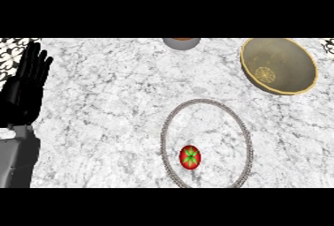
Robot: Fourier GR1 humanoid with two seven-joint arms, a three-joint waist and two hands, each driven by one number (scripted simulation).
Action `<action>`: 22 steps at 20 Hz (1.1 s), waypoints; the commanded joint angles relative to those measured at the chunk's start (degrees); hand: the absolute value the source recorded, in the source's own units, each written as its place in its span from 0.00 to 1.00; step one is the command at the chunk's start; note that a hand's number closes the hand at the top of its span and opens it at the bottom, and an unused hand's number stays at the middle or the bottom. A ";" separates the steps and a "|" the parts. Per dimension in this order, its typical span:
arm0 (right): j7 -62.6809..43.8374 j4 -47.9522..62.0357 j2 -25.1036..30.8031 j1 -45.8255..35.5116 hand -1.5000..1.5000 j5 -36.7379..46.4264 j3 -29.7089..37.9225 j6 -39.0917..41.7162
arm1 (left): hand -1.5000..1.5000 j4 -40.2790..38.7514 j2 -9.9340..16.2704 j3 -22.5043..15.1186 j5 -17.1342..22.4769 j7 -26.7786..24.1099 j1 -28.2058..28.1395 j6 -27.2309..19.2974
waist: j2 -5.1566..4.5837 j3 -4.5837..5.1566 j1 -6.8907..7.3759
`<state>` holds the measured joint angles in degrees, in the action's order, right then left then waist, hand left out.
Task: Pick the lemon from the placemat and place it in the bowl
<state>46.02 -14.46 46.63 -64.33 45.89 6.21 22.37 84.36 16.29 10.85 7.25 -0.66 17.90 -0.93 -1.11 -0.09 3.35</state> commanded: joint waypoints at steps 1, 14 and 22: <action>0.35 1.37 -5.51 0.65 1.00 1.89 -1.55 -3.48 | 0.50 1.28 -0.14 0.49 0.22 1.23 -0.25 -0.79 | 0.13 -0.02 -0.35; -5.77 10.64 -10.96 1.98 0.00 -4.57 5.93 -0.76 | 0.50 0.59 -1.05 -0.29 -0.35 -0.98 -1.13 -0.10 | -0.52 -0.14 0.40; -5.11 9.85 -8.52 2.55 0.00 -16.32 17.92 -5.48 | 0.50 1.98 -0.74 -0.42 -0.13 -0.45 -1.78 0.48 | -0.80 -0.24 0.86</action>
<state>40.15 -4.49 36.31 -62.46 34.38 19.20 18.47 85.61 16.02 10.83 7.34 -0.53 17.35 -0.53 -1.78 -0.30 4.04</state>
